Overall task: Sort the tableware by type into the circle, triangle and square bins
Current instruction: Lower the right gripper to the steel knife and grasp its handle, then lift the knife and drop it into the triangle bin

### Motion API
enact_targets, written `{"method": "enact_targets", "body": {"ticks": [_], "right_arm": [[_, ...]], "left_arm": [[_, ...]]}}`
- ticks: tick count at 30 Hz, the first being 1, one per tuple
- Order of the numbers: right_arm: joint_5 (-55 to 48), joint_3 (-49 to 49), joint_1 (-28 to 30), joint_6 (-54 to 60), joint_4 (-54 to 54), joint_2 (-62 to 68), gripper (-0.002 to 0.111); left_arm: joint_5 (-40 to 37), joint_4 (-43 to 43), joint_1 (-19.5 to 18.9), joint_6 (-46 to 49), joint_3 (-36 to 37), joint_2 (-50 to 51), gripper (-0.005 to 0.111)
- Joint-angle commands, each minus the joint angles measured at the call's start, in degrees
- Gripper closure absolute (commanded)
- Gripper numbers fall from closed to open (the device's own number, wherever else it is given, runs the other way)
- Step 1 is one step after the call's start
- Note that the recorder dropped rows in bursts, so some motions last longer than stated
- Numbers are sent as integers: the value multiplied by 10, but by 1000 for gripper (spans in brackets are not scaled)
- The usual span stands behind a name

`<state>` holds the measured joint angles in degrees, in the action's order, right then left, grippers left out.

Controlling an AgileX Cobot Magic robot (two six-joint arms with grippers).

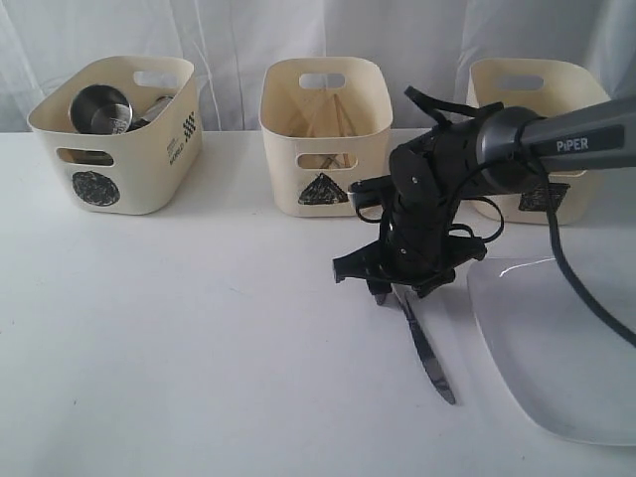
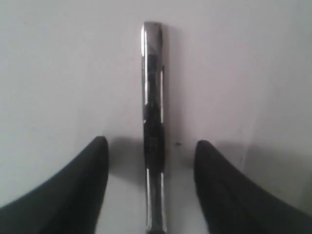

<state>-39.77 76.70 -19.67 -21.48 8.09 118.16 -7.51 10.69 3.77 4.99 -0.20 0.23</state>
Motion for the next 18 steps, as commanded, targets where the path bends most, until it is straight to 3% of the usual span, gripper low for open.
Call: {"method": "enact_targets", "body": {"ticks": [1,5,12,18], "right_arm": [[1,-2,3,9,-7,16,57],[4,-2,3,9,-6,23,61],[-9,-2,3,9,-6,23,105],[-4,-2,3,9,-7,-2,108]], "left_arm": [[2,3,2,0,2,-2,107],[2,3,2,0,2,-2,107],[2,3,2,0,2,-2,107],[2,3,2,0,2,-2,107]]}}
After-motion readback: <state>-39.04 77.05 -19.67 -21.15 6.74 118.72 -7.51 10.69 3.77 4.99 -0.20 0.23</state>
